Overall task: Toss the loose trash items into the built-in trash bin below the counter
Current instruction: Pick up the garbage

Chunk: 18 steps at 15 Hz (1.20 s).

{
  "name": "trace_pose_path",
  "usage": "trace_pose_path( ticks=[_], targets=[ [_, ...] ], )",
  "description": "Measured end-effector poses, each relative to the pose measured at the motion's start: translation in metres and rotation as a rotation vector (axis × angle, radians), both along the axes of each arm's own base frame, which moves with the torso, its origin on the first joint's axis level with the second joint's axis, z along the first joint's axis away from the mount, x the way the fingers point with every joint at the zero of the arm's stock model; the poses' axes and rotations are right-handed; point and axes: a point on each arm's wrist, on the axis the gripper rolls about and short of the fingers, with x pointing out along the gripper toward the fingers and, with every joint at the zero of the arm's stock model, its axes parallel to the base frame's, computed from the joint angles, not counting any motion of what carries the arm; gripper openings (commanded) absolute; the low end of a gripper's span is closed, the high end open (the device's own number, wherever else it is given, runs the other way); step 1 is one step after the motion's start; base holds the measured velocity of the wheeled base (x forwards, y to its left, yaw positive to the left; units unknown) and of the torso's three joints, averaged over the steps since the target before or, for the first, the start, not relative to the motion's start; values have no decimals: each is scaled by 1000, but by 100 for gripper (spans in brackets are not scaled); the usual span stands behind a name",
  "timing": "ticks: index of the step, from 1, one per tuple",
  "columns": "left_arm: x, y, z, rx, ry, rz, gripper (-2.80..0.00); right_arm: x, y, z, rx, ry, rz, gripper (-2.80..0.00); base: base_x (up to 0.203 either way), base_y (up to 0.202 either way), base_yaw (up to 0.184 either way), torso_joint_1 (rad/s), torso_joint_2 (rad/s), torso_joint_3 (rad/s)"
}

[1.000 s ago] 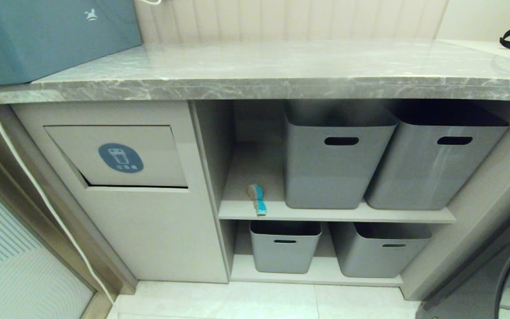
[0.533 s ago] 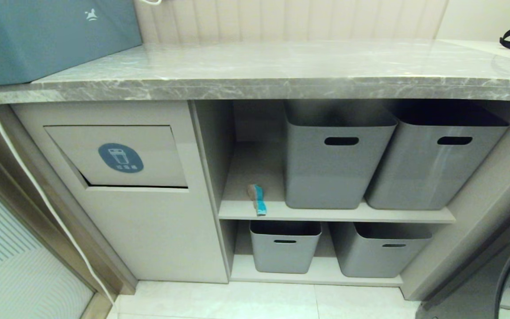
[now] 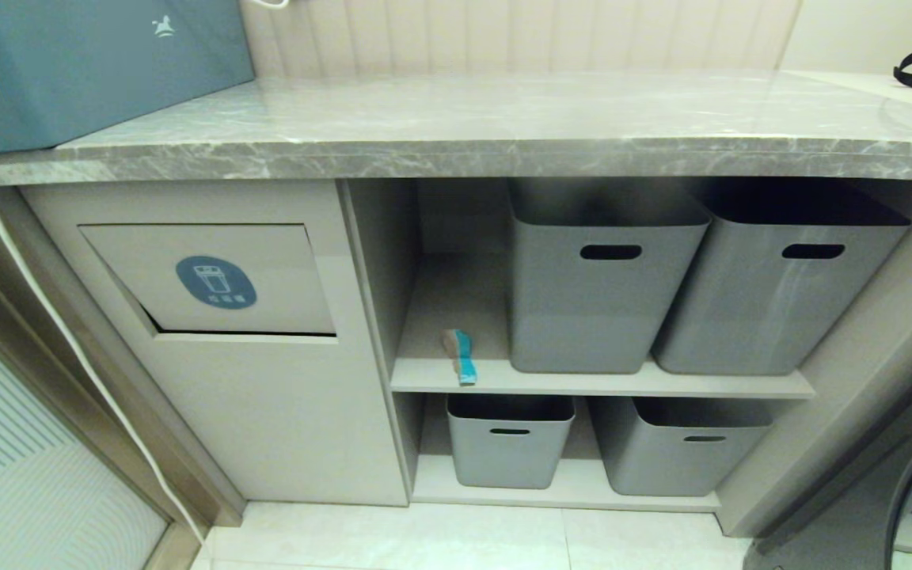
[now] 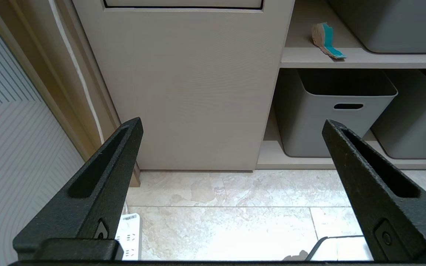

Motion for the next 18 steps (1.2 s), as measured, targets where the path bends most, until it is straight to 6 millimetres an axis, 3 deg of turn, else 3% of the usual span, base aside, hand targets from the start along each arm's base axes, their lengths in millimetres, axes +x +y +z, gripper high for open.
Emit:
trace_pose_path(
  ticks=[1,18],
  targets=[
    [0,0,0,-12,0,0,-280,0,0,0,0,0,-1,-280,0,0,0,0,0,0],
    [0,0,1,-28,-5,-1,-280,0,0,0,0,0,-1,-280,0,0,0,0,0,0]
  ],
)
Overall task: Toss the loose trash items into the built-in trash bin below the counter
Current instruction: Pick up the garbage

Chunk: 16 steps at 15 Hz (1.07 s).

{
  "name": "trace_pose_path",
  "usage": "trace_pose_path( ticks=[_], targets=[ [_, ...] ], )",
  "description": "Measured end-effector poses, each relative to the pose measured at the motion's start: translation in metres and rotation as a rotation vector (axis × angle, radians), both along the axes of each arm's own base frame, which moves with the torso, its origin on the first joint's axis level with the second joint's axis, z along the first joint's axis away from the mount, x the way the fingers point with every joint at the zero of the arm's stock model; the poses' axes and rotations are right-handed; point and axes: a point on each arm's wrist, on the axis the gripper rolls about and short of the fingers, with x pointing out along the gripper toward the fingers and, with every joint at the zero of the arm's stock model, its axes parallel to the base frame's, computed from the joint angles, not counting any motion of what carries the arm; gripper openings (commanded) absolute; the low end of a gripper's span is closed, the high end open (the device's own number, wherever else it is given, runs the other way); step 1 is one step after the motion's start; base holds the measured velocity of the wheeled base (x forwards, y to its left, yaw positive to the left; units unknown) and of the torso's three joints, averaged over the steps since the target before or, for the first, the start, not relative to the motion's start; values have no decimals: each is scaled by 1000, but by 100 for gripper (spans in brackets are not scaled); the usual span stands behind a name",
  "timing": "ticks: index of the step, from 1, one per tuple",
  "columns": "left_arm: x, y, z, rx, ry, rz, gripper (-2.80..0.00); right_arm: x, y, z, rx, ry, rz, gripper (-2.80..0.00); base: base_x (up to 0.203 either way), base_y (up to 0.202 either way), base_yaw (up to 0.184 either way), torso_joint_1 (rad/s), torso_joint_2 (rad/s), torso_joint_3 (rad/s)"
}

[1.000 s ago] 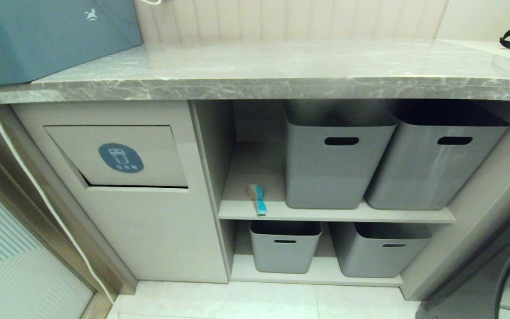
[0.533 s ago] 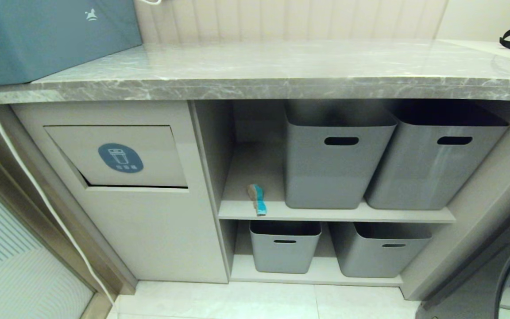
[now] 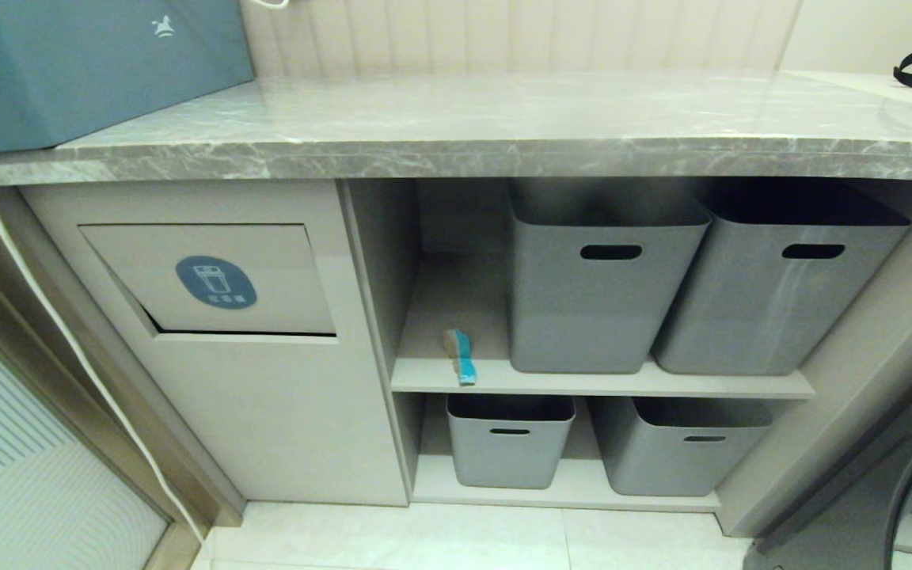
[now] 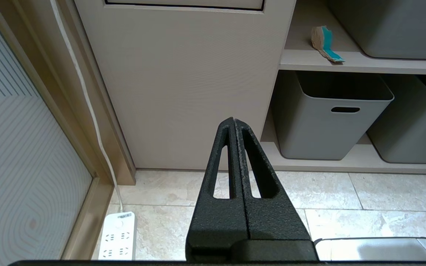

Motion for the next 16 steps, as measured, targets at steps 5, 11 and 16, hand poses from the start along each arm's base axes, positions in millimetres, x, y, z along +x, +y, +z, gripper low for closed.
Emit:
trace_pose_path(
  ticks=[5,11,16],
  targets=[
    [0,0,2,10,-8,-6,-280,0,0,0,1,0,-1,-280,0,0,0,0,0,0],
    [1,-5,87,25,-69,-243,-280,0,0,0,0,-1,-5,-280,0,0,0,0,0,0],
    [88,-19,159,67,81,-628,-280,0,0,0,1,-1,-6,-280,0,0,0,0,0,0]
  ],
)
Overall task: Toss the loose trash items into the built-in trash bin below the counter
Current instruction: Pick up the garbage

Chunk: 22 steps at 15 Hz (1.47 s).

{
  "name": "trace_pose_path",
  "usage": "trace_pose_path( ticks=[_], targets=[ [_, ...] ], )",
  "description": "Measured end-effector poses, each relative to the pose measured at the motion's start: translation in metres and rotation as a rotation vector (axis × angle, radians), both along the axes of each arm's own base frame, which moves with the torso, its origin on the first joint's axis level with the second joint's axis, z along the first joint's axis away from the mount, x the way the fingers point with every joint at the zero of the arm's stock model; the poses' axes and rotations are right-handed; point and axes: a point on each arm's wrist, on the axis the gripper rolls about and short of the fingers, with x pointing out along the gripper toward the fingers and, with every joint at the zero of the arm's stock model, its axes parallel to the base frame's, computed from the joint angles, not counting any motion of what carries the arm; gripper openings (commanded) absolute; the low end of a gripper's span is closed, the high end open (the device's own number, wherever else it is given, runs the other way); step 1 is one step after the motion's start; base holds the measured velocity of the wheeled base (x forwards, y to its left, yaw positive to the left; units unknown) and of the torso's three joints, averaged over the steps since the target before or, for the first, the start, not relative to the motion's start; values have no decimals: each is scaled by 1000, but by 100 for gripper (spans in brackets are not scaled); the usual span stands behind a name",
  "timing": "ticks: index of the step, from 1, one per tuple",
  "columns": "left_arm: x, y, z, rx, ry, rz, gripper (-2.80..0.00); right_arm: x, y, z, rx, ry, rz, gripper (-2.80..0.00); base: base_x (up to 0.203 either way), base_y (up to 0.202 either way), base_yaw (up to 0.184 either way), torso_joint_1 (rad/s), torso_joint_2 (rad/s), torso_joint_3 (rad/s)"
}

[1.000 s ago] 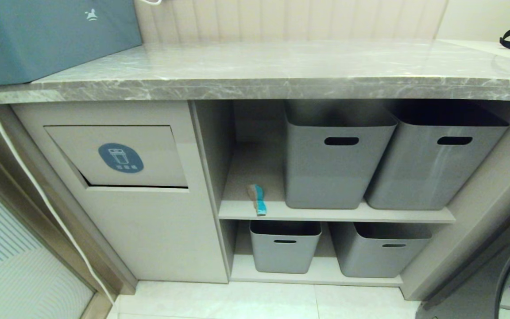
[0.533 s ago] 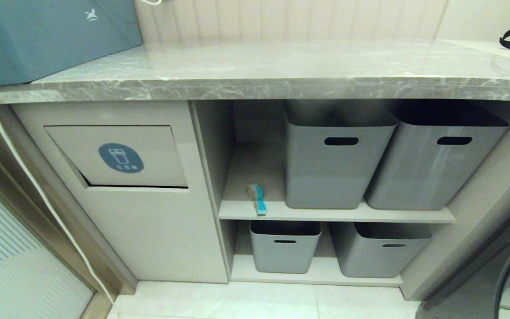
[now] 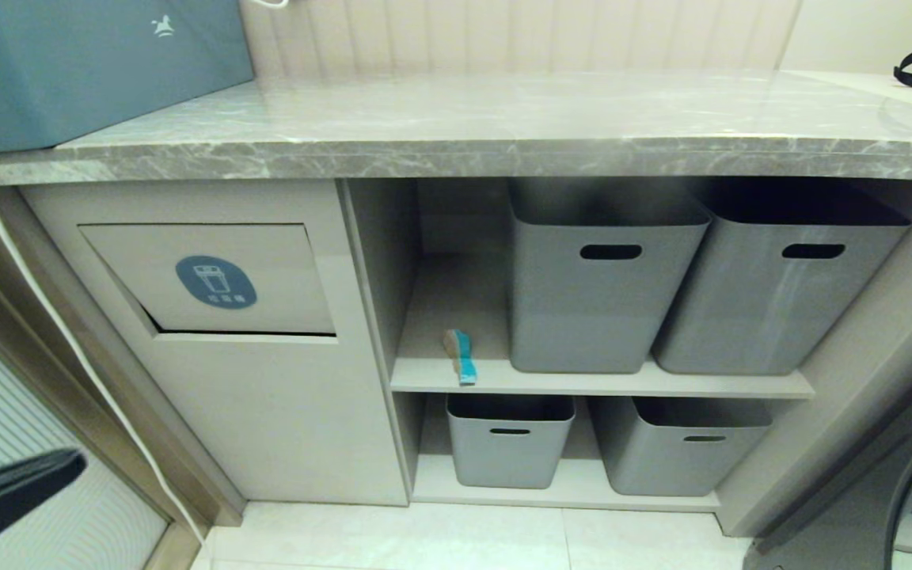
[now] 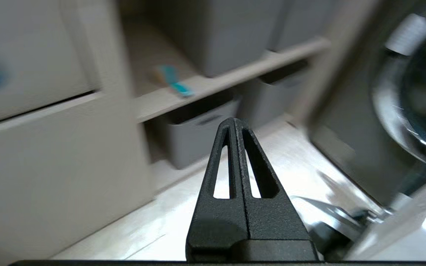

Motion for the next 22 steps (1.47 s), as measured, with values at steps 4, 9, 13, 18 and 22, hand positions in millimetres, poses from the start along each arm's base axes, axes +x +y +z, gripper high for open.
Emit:
trace_pose_path(
  ticks=[4,9,13,18,22],
  targets=[
    [71,-52,3,76,155,-255,-280,0,0,0,0,0,0,-280,0,0,0,0,0,0],
    [110,-86,-44,112,454,-229,-280,0,0,0,0,0,0,-280,0,0,0,0,0,0],
    [145,-98,-72,94,636,-190,-106,0,0,0,0,0,0,-280,0,0,0,0,0,0],
    [214,-150,-83,151,630,-115,0,0,0,0,0,0,0,-280,0,0,0,0,0,0],
    [256,-207,-103,241,626,-55,0,0,0,0,0,0,0,-280,0,0,0,0,0,0]
  ],
)
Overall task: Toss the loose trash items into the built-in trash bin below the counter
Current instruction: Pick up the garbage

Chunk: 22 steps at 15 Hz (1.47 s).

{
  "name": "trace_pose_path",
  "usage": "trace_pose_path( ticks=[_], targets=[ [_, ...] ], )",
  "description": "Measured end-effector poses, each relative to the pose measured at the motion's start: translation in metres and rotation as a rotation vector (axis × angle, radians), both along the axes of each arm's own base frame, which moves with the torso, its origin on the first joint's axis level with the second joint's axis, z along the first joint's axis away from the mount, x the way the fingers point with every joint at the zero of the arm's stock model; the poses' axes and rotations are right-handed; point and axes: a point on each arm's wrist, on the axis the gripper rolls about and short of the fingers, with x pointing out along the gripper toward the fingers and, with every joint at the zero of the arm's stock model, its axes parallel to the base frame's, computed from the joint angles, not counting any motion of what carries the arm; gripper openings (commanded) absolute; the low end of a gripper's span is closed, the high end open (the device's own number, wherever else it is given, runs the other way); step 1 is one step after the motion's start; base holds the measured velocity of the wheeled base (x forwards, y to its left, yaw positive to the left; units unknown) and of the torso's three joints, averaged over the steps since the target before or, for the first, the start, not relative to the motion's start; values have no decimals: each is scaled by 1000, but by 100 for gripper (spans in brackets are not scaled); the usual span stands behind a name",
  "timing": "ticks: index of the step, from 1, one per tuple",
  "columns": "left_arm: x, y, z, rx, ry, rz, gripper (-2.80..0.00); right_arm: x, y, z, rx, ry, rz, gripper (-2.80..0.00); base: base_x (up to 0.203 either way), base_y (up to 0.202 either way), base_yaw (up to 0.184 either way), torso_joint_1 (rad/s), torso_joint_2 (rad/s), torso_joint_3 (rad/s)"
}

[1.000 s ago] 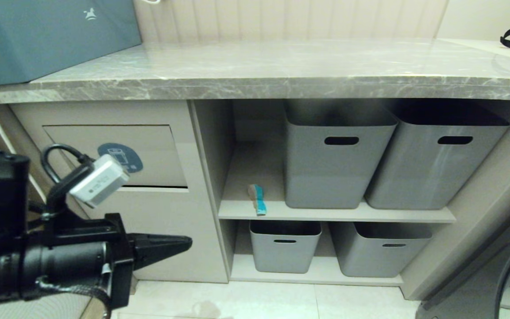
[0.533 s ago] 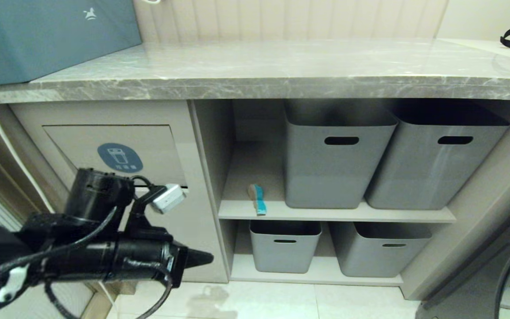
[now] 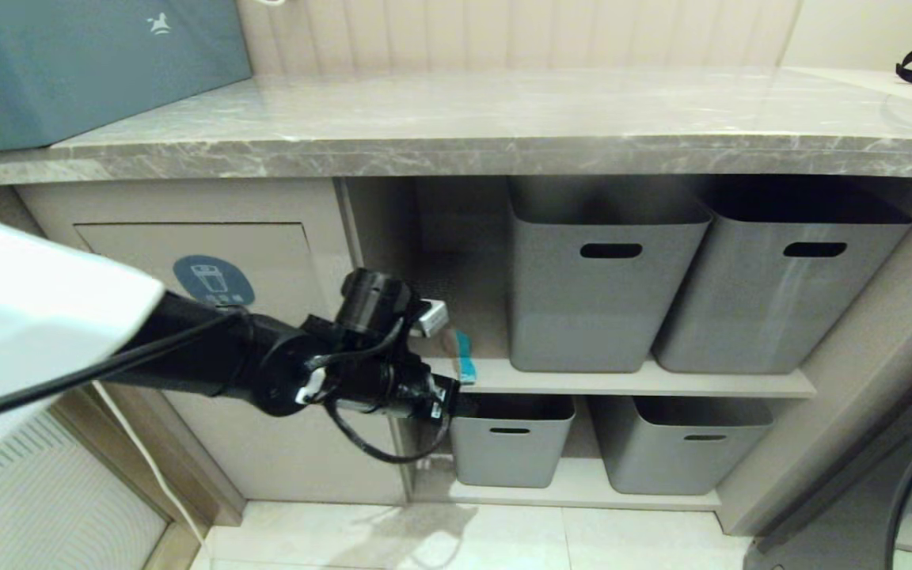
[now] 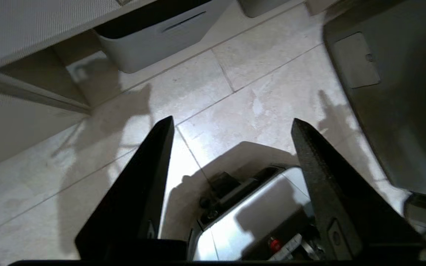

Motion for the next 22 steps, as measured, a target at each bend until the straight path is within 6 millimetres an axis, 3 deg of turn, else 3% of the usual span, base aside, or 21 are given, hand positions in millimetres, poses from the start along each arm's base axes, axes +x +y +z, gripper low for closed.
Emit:
trace_pose_path(
  ticks=[4,9,14,22],
  targets=[
    [35,-41,-30,110,-28,143,0,0,0,0,0,0,0,-280,0,0,0,0,0,0],
    [79,-74,-48,127,-129,261,0,0,0,0,0,0,0,-280,0,0,0,0,0,0],
    [106,-64,-68,105,-174,386,0,0,0,0,0,0,0,-280,0,0,0,0,0,0],
    [127,-64,-81,-22,-307,420,0,0,0,0,0,0,0,-280,0,0,0,0,0,0]
  ],
)
